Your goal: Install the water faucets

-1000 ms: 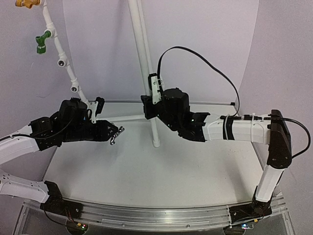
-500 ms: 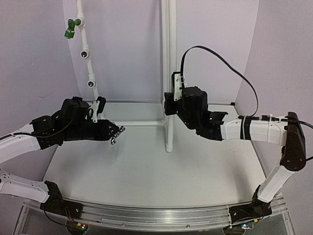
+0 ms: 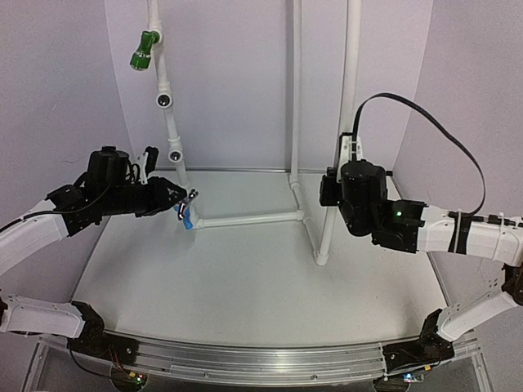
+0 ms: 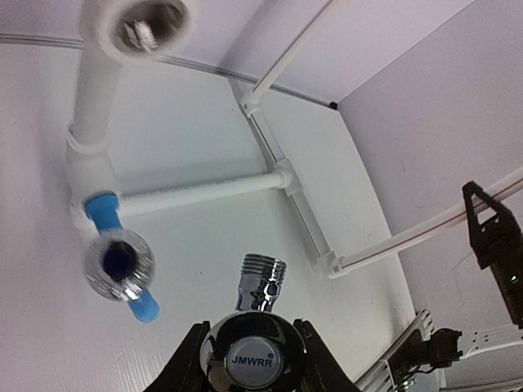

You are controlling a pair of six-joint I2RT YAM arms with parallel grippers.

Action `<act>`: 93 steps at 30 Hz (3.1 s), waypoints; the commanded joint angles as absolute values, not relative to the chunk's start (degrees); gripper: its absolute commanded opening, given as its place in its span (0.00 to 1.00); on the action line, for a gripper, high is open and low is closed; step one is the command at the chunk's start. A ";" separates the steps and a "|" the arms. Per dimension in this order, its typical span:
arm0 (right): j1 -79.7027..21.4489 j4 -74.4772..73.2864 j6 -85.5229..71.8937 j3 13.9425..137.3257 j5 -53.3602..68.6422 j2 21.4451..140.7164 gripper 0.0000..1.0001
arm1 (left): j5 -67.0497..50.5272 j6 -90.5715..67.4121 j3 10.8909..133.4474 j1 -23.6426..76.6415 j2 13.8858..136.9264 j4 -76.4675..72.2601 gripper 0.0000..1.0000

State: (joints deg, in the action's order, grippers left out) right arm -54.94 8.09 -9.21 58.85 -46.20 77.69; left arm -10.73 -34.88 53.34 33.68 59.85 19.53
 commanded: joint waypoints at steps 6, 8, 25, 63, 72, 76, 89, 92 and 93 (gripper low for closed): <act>-57.21 -6.50 -25.53 57.52 -57.97 72.30 0.00 | -28.92 -42.75 54.46 23.30 59.14 6.27 0.00; -57.95 -6.50 -26.37 57.58 -56.37 72.49 0.00 | -30.29 -44.54 53.75 21.22 58.88 5.12 0.00; -61.95 7.31 -34.15 57.99 -37.07 77.37 0.00 | -17.49 -63.60 46.73 18.96 55.25 -7.41 0.00; -54.02 -17.82 -14.41 56.29 -35.21 58.90 0.98 | -34.44 -57.07 46.58 17.89 60.86 -9.64 0.00; -22.52 -16.67 -17.69 60.72 2.47 72.18 0.98 | -35.99 -57.16 47.02 21.94 62.70 -12.31 0.00; -20.44 -10.51 -22.30 71.11 29.16 86.95 0.97 | -34.20 -58.07 48.10 27.51 65.77 -16.13 0.00; -21.67 27.31 -47.83 81.11 67.85 108.43 0.84 | -31.60 -66.10 59.59 35.38 83.81 -27.87 0.00; -23.38 27.79 -47.65 80.86 67.91 108.65 0.83 | -32.01 -67.31 63.24 36.19 88.54 -29.07 0.00; -23.79 28.11 -47.58 80.45 67.67 108.43 0.82 | -31.79 -67.39 64.38 36.51 89.75 -29.00 0.00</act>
State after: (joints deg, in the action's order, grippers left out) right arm -21.69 19.57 -44.12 78.41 62.19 108.38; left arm -32.42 -65.39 58.02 35.31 86.07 -23.18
